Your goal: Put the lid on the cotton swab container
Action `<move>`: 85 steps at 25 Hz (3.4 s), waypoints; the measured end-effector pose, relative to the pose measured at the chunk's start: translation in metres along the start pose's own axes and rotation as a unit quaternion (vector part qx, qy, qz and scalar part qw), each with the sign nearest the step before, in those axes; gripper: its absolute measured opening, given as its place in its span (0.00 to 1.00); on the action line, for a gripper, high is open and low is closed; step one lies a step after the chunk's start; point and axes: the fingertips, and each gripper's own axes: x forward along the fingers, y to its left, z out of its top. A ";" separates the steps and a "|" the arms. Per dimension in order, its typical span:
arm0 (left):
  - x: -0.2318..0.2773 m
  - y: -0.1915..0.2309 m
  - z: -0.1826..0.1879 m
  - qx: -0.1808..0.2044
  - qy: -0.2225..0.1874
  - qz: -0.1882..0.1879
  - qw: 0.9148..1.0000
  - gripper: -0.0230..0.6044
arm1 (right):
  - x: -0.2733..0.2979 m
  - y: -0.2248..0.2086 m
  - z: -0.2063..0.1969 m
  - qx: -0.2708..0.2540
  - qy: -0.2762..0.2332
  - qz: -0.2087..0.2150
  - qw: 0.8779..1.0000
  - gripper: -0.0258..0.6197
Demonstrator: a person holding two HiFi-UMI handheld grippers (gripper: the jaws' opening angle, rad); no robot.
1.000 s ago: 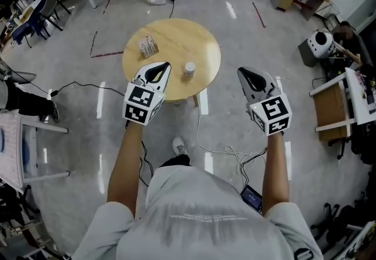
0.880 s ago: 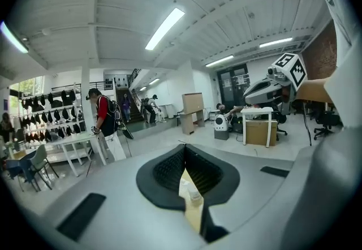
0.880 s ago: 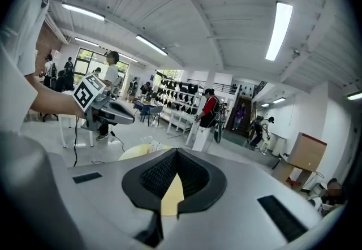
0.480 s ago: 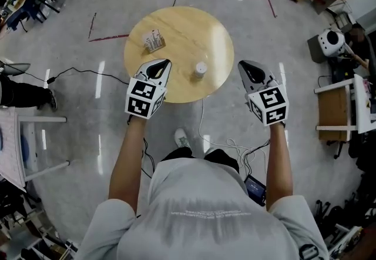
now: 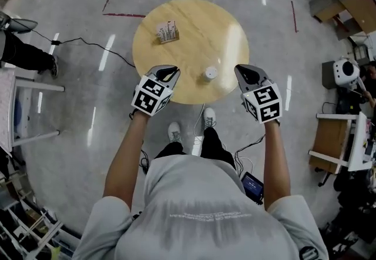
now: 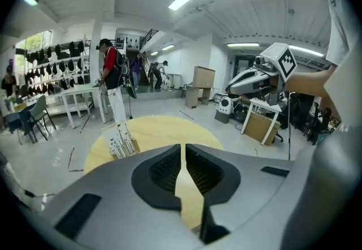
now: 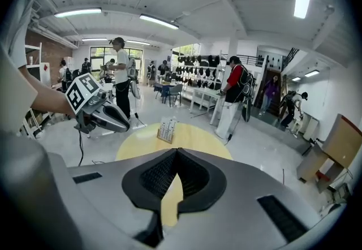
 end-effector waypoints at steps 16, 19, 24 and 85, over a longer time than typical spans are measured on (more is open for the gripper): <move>0.107 -0.067 -0.057 -0.154 0.080 0.023 0.985 0.48 | 0.108 -0.039 -0.072 0.087 0.043 0.265 0.959 0.33; 0.130 -0.073 -0.063 -0.173 0.081 0.032 0.981 0.49 | 0.128 -0.041 -0.081 0.072 0.066 0.276 0.956 0.34; 0.170 -0.083 -0.077 -0.193 0.091 0.045 0.976 0.52 | 0.146 -0.047 -0.099 0.063 0.092 0.297 0.948 0.35; 0.214 -0.069 -0.094 -0.086 0.095 0.008 0.992 0.45 | 0.137 0.051 -0.118 0.009 0.111 0.485 0.867 0.17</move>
